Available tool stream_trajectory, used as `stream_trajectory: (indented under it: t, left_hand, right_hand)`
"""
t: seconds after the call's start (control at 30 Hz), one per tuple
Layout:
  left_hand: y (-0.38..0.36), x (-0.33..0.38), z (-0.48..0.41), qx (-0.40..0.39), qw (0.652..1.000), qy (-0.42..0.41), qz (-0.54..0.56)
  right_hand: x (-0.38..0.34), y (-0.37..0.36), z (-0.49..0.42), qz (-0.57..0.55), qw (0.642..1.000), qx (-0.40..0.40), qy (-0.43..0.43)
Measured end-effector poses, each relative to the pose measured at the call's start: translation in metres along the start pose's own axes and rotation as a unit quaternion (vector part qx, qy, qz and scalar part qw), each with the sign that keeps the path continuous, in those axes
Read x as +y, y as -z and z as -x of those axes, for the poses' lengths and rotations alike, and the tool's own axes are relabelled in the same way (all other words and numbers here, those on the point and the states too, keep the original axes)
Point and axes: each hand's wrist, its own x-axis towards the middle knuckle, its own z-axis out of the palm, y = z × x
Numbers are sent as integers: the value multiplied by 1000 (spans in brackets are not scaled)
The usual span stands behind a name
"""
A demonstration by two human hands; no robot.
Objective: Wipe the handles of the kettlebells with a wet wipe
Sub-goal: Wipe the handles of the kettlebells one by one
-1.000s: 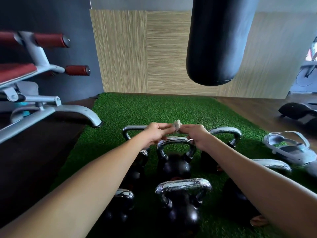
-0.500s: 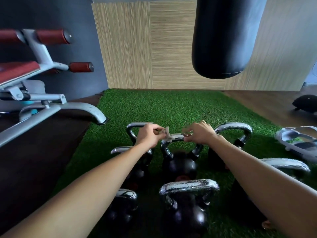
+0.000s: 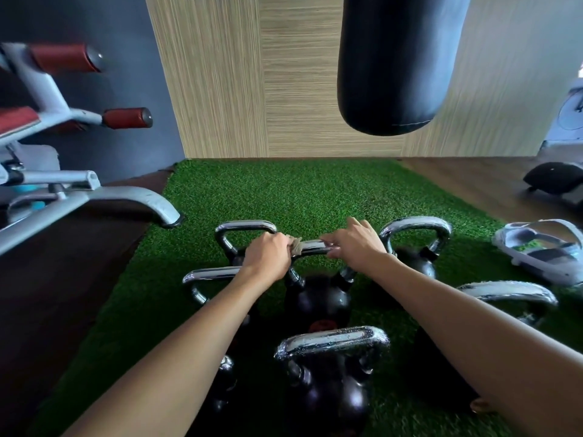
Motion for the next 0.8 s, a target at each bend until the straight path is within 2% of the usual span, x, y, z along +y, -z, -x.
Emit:
stream_trajectory:
  t: [0.17, 0.4, 0.53, 0.67, 0.8]
  left_hand:
    - [-3, 8, 1, -32, 999, -10, -12]
    - [5, 6, 0, -57, 993, -76, 69]
    - [-4, 3, 4, -52, 987, 0, 152]
    - [-21, 12, 17, -4, 976, 2, 219]
    - [-40, 7, 27, 3, 958, 45, 282]
  right_hand:
    - [3, 0, 10, -15, 1000, 6, -15]
    - [17, -3, 29, -48, 997, 29, -50]
    - [25, -5, 39, -75, 994, 34, -67]
    - [30, -2, 54, -77, 993, 47, -74]
    - [35, -5, 62, -72, 993, 58, -71]
